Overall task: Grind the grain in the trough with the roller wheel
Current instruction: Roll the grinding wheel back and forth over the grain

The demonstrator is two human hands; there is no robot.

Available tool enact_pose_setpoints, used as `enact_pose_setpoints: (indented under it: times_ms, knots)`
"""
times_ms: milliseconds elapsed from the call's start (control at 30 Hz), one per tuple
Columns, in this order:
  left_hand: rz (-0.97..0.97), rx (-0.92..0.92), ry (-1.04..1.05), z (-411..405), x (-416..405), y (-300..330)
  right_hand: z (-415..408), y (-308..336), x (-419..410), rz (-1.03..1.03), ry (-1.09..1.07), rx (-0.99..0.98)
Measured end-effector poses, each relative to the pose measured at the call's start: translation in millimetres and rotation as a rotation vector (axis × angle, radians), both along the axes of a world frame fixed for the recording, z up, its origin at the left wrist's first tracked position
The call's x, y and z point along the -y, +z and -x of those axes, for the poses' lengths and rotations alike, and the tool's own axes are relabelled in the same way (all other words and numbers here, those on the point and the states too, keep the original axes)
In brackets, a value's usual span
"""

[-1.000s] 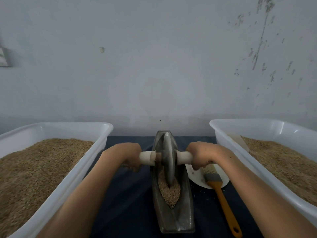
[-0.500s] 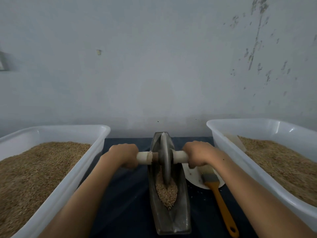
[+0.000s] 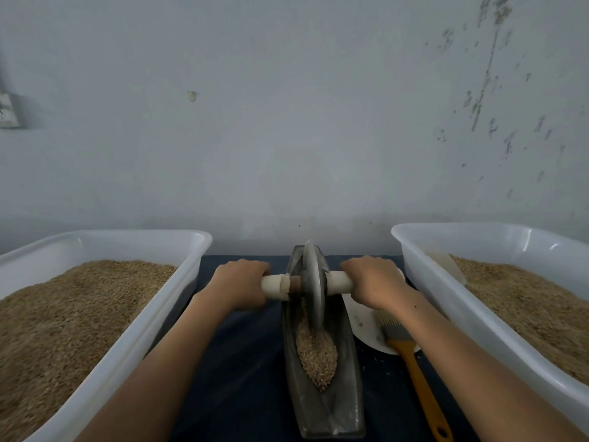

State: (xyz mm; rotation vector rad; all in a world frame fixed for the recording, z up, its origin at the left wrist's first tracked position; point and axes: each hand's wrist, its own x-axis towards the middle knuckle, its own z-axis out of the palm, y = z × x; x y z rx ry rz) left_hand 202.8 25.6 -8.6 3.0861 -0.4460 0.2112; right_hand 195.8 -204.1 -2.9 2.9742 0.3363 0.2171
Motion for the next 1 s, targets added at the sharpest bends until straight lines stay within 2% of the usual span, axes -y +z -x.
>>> enact_pose_setpoints:
  times_ms: [67,133,233,367,467,567,733,833,900,1000]
  knots:
    - [-0.05,0.021,0.007,-1.4,1.6,0.1,0.1,-0.1,1.2,-0.02,0.009,-0.01]
    - [-0.097,-0.032,0.033,-1.1,3.2,1.6,3.1,4.0,2.9,-0.01,0.003,-0.112]
    - [-0.101,-0.215,0.081,0.8,3.9,5.1,8.4,11.5,2.2,0.009,-0.019,-0.314]
    - [-0.037,-0.434,0.039,3.3,2.4,9.0,13.0,15.2,0.2,-0.077,-0.066,-0.521]
    - [-0.044,-0.401,0.058,3.7,5.4,8.6,13.0,14.6,-0.4,-0.079,-0.057,-0.472]
    - [-0.1,-0.22,0.08,4.5,7.6,8.2,10.3,11.9,-1.1,-0.052,-0.046,-0.343]
    - [-0.073,0.045,0.067,1.4,8.6,2.6,5.2,1.8,-0.6,-0.027,-0.011,-0.048]
    - [-0.046,0.046,0.096,1.0,8.0,-2.1,6.5,-0.1,-4.4,-0.037,0.0,0.051]
    - [-0.029,-0.022,0.108,1.1,7.1,-0.8,8.2,3.6,-4.7,0.001,0.007,0.012]
    - [-0.094,-0.085,0.1,4.0,8.8,3.5,13.0,11.2,-1.1,0.01,-0.005,-0.208]
